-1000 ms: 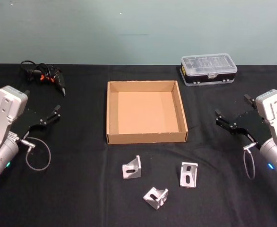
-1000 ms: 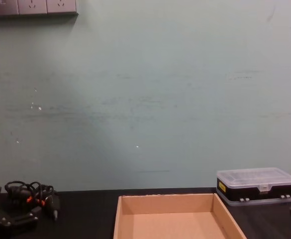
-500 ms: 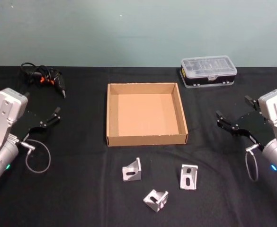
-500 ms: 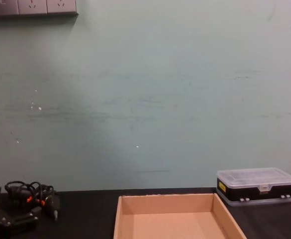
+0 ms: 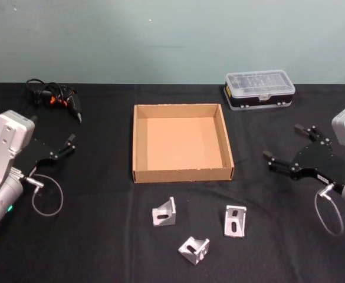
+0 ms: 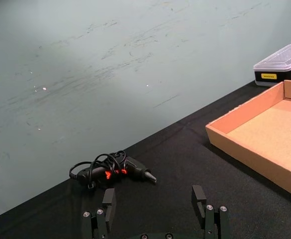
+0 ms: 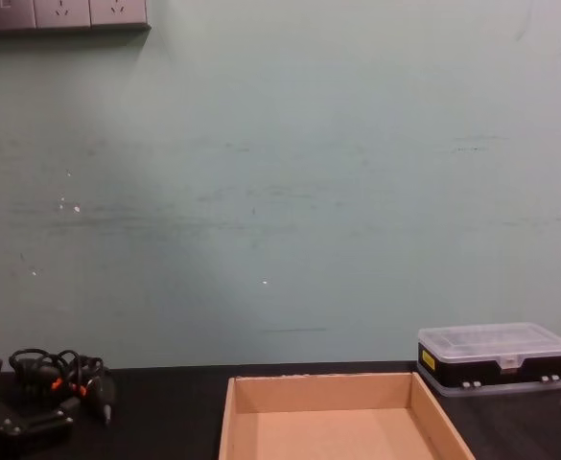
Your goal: Use one hand to pick up the angle iron from the table and place it into the box.
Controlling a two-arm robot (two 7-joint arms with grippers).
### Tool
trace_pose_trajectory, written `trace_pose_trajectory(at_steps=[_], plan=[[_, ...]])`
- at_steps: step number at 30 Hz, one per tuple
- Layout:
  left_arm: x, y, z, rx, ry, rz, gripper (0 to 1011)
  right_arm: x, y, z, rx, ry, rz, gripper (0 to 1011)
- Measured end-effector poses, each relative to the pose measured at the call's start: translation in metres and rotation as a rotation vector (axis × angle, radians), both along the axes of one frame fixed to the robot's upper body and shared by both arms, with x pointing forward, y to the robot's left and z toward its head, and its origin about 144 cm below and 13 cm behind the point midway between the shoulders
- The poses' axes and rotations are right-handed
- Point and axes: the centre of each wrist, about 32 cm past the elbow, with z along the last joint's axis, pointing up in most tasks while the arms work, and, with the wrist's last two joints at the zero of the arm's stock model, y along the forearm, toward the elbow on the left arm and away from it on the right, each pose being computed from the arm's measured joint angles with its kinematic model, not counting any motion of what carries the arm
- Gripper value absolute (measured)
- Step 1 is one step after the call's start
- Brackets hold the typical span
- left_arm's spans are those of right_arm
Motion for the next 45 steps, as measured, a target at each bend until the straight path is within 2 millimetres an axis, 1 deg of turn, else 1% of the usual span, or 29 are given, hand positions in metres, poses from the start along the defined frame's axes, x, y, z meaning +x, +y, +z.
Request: trace_pose_trajectory(at_steps=[1,2,4,7,8,10,14,20,26,29,45], plan=[[0.000,0.000,0.000,0.000,0.000,0.000,1000,0.000,-0.002,0.006,-0.005,0.022,0.031,1004],[0.000,0.000,0.000,0.000,0.000,0.000,1000,0.000,-0.002,0.006,-0.005,0.022,0.031,1004],[0.000,0.000,0.000,0.000,0.000,0.000,1000,0.000,-0.007,0.019,-0.023,0.066,0.104,1004],[0.000,0.000,0.000,0.000,0.000,0.000,1000,0.001,-0.010,0.029,-0.036,0.098,0.154,1004],[0.000,0.000,0.000,0.000,0.000,0.000,1000,0.002,-0.011,0.036,-0.046,0.118,0.190,1004],[0.000,0.000,0.000,0.000,0.000,0.000,1000,0.003,-0.012,0.041,-0.057,0.140,0.227,1004],[0.000,0.000,0.000,0.000,0.000,0.000,1000,0.006,-0.010,0.055,-0.098,0.199,0.334,1004],[0.000,0.000,0.000,0.000,0.000,0.000,1000,0.012,-0.002,0.064,-0.172,0.269,0.432,1004],[0.000,0.000,0.000,0.000,0.000,0.000,1000,0.019,0.006,0.064,-0.235,0.330,0.475,1004],[0.000,0.000,0.000,0.000,0.000,0.000,1000,0.023,0.010,0.060,-0.258,0.361,0.489,1004],[0.000,0.000,0.000,0.000,0.000,0.000,1000,0.036,0.021,0.043,-0.259,0.413,0.496,1004]])
